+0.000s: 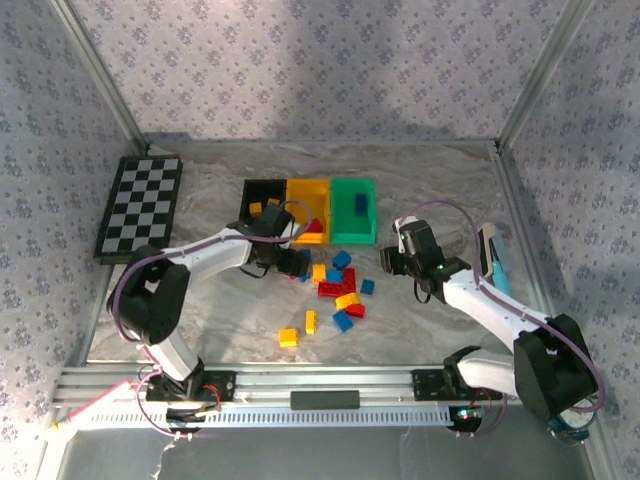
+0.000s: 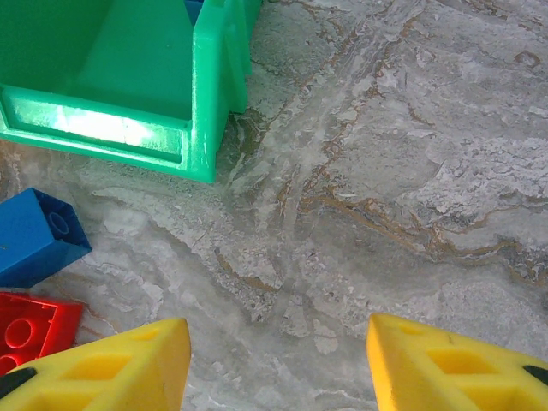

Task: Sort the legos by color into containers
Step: Move the lego to the center of the table.

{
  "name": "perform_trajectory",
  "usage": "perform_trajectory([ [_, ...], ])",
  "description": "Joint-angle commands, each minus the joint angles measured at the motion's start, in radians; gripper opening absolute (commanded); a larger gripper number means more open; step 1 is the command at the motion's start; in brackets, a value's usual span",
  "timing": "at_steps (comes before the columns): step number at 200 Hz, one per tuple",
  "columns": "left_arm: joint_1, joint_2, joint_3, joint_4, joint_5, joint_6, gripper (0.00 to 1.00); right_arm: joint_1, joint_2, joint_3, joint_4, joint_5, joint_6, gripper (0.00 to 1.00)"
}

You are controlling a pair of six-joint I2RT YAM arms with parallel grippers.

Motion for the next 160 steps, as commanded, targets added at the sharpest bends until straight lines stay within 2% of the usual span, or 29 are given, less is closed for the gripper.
perform_trajectory([
  [1,-0.002,0.024,0.029,-0.025,-0.016,-0.05,0.75,-0.002,0.002,-0.001,0.006,-0.005,-0.007,0.58],
  [75,-0.009,0.083,0.031,0.048,-0.001,-0.188,0.74,0.021,0.052,0.018,0.011,-0.014,-0.003,0.58],
  [115,-0.032,0.112,0.038,0.026,-0.033,-0.197,0.73,0.038,0.06,0.023,0.007,0.005,-0.009,0.58],
  [137,-0.038,0.11,0.028,0.024,-0.044,-0.197,0.66,0.043,0.067,0.028,0.0,0.016,-0.013,0.58],
  [160,-0.039,0.094,0.016,0.001,-0.07,-0.191,0.68,0.05,0.07,0.028,0.006,0.021,-0.015,0.58],
])
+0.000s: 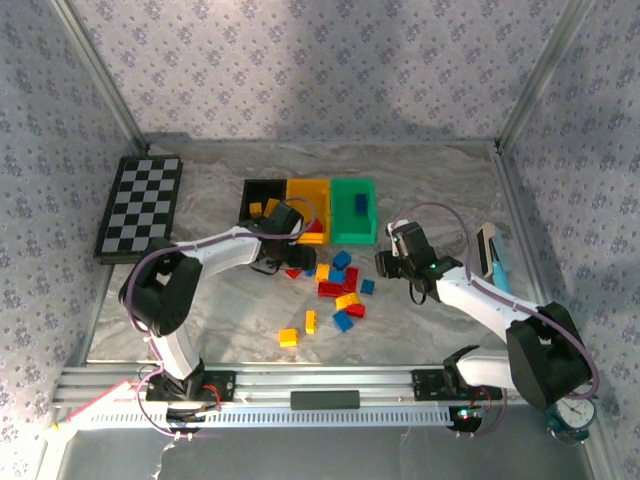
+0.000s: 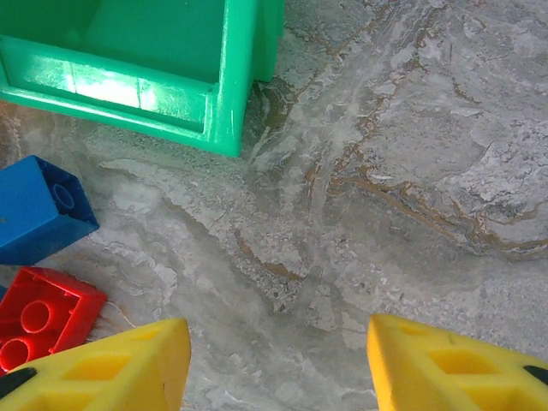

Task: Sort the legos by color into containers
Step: Move the lego to the center of the table.

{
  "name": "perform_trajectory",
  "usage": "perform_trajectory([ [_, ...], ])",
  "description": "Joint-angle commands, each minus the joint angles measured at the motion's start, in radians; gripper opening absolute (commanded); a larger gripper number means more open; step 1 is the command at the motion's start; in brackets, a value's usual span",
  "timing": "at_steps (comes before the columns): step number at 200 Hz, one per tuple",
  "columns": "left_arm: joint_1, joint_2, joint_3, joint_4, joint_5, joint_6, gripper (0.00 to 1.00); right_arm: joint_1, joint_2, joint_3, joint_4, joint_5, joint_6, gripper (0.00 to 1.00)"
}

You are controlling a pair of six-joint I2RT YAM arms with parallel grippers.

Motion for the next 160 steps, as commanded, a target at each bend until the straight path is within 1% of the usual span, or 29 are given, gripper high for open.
perform_trajectory([
  [1,-0.01,0.021,-0.022,-0.067,-0.065,-0.003,0.68,0.011,0.009,0.026,-0.003,0.027,-0.015,0.58],
  [12,-0.012,0.005,-0.037,-0.07,-0.078,0.001,0.72,0.012,0.015,0.029,-0.009,0.028,-0.015,0.58],
  [25,-0.011,-0.016,-0.056,-0.066,-0.083,0.01,0.8,0.015,0.017,0.034,-0.011,0.028,-0.015,0.58],
  [32,-0.012,-0.027,-0.064,-0.069,-0.088,0.013,0.81,0.019,0.017,0.031,-0.007,0.028,-0.015,0.58],
  [54,-0.013,-0.053,-0.095,-0.068,-0.109,0.012,0.79,0.023,0.03,0.038,-0.01,0.032,-0.016,0.58],
  [80,-0.012,-0.063,-0.116,-0.07,-0.129,0.008,0.71,0.032,0.035,0.039,-0.003,0.038,-0.019,0.58],
  [94,-0.012,-0.069,-0.128,-0.049,-0.132,0.008,0.71,0.033,0.042,0.045,-0.01,0.04,-0.018,0.58],
  [112,-0.012,-0.069,-0.113,-0.063,-0.135,0.015,0.7,0.039,0.044,0.045,-0.007,0.042,-0.021,0.58],
  [121,-0.013,-0.078,-0.115,-0.06,-0.132,0.021,0.69,0.038,0.047,0.044,-0.006,0.046,-0.021,0.58],
  [129,-0.013,-0.088,-0.124,-0.045,-0.117,0.036,0.67,0.039,0.05,0.047,-0.01,0.049,-0.023,0.58],
  [138,-0.013,-0.095,-0.13,-0.033,-0.075,0.053,0.67,0.04,0.05,0.048,-0.015,0.052,-0.024,0.58],
  [153,-0.022,-0.082,-0.122,-0.031,0.014,0.091,0.69,0.043,0.047,0.045,-0.009,0.054,-0.024,0.58],
  [160,-0.035,-0.068,-0.109,-0.046,0.022,0.104,0.71,0.043,0.049,0.046,-0.008,0.053,-0.024,0.58],
])
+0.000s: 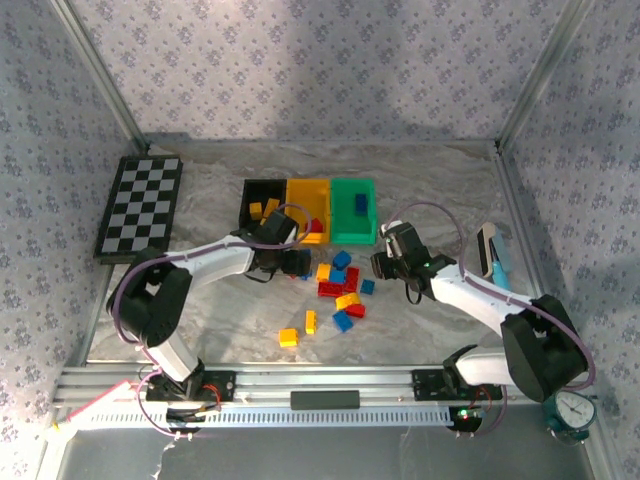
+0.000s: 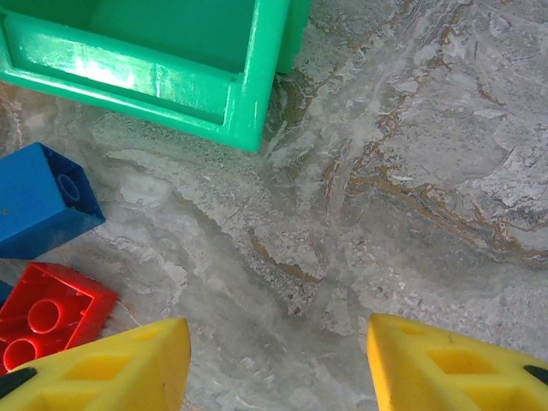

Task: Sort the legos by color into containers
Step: Move the lego to the center of the table, then pick up the lego from the center of the table.

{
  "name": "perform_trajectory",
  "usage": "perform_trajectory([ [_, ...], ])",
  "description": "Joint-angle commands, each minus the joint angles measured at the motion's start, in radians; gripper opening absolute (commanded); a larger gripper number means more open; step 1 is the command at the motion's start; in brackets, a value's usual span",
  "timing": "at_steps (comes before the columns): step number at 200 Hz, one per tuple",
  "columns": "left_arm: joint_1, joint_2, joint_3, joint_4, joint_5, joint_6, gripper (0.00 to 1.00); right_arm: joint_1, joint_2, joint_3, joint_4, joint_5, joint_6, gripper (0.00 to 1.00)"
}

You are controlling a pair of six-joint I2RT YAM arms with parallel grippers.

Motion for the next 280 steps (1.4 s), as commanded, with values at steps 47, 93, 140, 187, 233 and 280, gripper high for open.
perform_trajectory([
  [47,-0.112,0.082,0.055,-0.151,-0.04,0.106,0.83,0.014,0.016,0.033,-0.013,0.032,-0.018,0.58],
  [93,-0.085,0.038,0.068,-0.157,-0.077,0.096,0.88,0.016,0.011,0.033,-0.015,0.034,-0.018,0.58],
  [140,-0.022,-0.001,0.058,-0.135,-0.057,0.05,0.88,0.019,0.009,0.033,-0.011,0.029,-0.017,0.58],
  [187,-0.01,0.017,0.043,-0.026,0.07,0.011,0.88,0.027,0.021,0.037,-0.009,0.029,-0.018,0.58],
  [233,-0.009,0.032,0.073,-0.043,-0.001,-0.003,0.82,0.035,0.034,0.044,-0.011,0.034,-0.021,0.58],
  [280,-0.016,0.096,0.121,-0.079,-0.017,-0.006,0.73,0.05,0.046,0.055,-0.024,0.052,-0.028,0.58],
])
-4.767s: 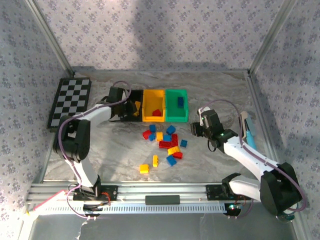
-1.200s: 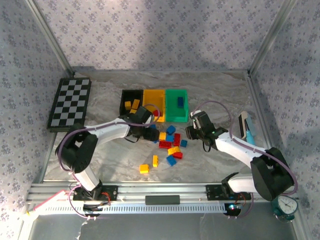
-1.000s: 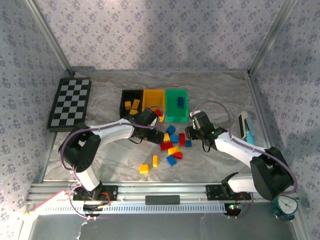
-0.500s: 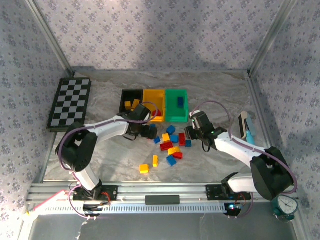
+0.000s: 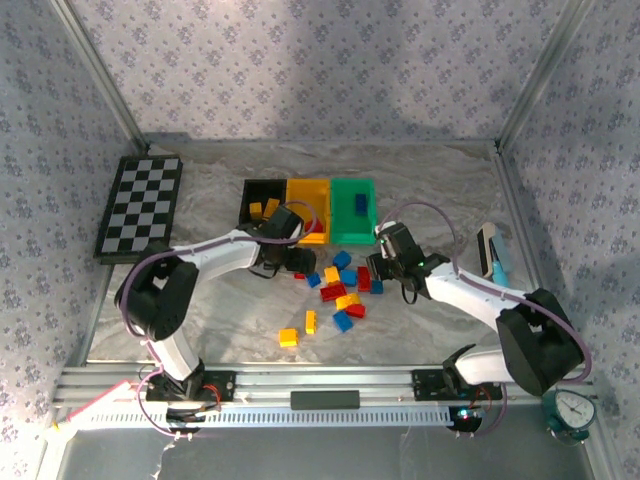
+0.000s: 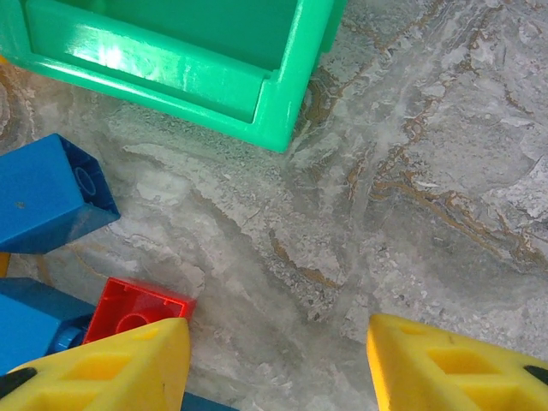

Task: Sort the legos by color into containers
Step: Pick up the lego from the center of the table.

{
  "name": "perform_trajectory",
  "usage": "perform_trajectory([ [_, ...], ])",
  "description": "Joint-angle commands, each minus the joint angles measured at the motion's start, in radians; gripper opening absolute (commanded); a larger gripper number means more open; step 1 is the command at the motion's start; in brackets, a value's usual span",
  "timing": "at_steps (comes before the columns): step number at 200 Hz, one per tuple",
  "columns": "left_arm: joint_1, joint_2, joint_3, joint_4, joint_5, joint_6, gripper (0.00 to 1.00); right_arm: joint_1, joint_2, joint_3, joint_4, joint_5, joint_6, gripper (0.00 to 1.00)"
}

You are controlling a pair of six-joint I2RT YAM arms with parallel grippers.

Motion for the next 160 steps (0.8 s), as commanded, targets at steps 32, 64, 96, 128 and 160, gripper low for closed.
perform_trajectory([
  [32,-0.012,0.026,0.02,-0.034,-0.026,-0.008,0.47,0.015,0.006,0.035,-0.026,0.044,-0.019,0.58],
  [64,-0.011,-0.025,0.014,-0.055,-0.063,0.002,0.35,0.023,-0.001,0.032,-0.019,0.048,-0.019,0.58],
  [96,-0.011,-0.099,0.008,-0.058,-0.096,0.008,0.25,0.026,0.0,0.034,-0.02,0.046,-0.019,0.58],
  [128,-0.006,-0.128,0.063,-0.071,-0.122,0.036,0.25,0.027,0.003,0.036,-0.02,0.042,-0.016,0.58],
  [160,0.015,-0.078,0.21,-0.107,-0.145,0.089,0.25,0.032,0.007,0.036,-0.016,0.041,-0.015,0.58],
])
